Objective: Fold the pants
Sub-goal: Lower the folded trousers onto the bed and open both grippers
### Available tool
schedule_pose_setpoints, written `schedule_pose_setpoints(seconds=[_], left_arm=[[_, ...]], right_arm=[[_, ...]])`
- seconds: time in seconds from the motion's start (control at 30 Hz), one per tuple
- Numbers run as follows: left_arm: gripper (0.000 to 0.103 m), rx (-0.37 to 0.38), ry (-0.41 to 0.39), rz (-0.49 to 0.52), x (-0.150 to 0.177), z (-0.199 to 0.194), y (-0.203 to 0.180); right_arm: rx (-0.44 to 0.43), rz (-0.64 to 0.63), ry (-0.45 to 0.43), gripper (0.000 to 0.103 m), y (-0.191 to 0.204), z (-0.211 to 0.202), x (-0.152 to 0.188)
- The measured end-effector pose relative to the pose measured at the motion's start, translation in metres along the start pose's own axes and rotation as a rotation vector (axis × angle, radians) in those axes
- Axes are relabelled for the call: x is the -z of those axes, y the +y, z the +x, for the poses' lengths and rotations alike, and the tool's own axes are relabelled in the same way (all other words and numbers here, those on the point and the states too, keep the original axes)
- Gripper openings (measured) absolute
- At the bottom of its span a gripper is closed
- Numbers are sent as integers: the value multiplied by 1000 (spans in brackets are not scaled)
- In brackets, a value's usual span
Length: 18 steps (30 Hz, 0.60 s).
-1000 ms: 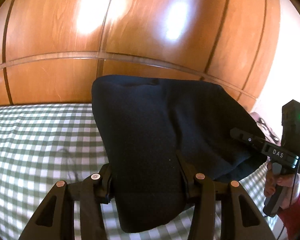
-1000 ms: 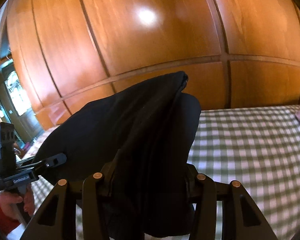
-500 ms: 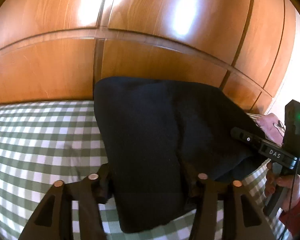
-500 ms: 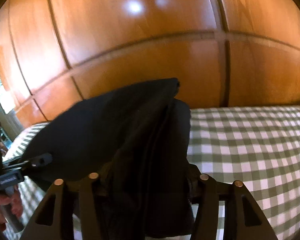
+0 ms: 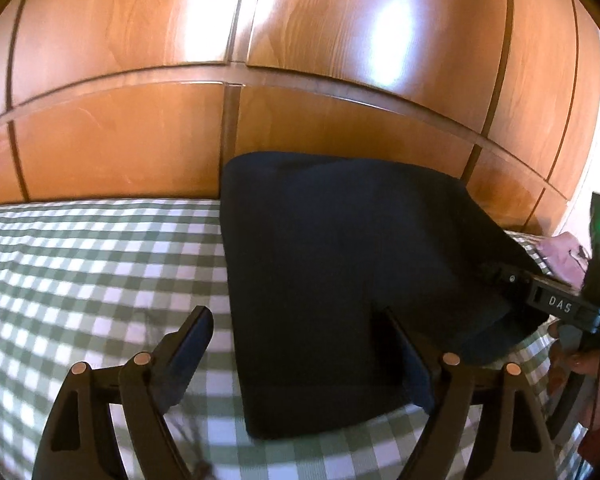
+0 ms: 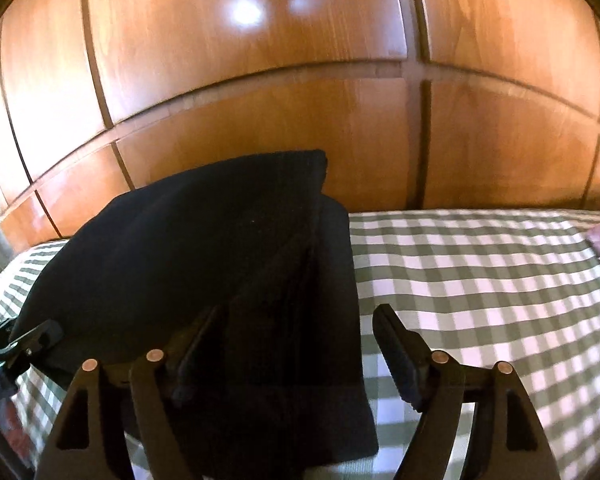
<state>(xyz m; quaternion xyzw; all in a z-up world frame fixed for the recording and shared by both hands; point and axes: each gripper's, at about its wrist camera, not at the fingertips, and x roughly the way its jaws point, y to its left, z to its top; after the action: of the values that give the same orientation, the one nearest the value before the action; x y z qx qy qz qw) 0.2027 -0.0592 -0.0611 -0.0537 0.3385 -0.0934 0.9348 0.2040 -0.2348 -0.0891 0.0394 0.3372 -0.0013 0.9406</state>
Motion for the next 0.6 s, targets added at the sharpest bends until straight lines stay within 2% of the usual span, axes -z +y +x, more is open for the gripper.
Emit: schedule_pose_setpoints(seconds=[0.13,0.2,0.3,0.43,0.6], left_arm=[[87,-3,6,-26,16,-17,-1],[87,11,50,-32,24,-19,-3],[84,-14,116,-4,37,-20,-11],[84,-16,105,2,47,-36,-18],[84,-59,122,1,62,-50,-26]], right_arm=[[-1,21,2,77,7,-16,11],[-2,49,3,77,8,-24,16],[6,85,11,77,9,-36,25],[8,87,45,77,16,-49,43],[20,87,76,77,26,-68,70]])
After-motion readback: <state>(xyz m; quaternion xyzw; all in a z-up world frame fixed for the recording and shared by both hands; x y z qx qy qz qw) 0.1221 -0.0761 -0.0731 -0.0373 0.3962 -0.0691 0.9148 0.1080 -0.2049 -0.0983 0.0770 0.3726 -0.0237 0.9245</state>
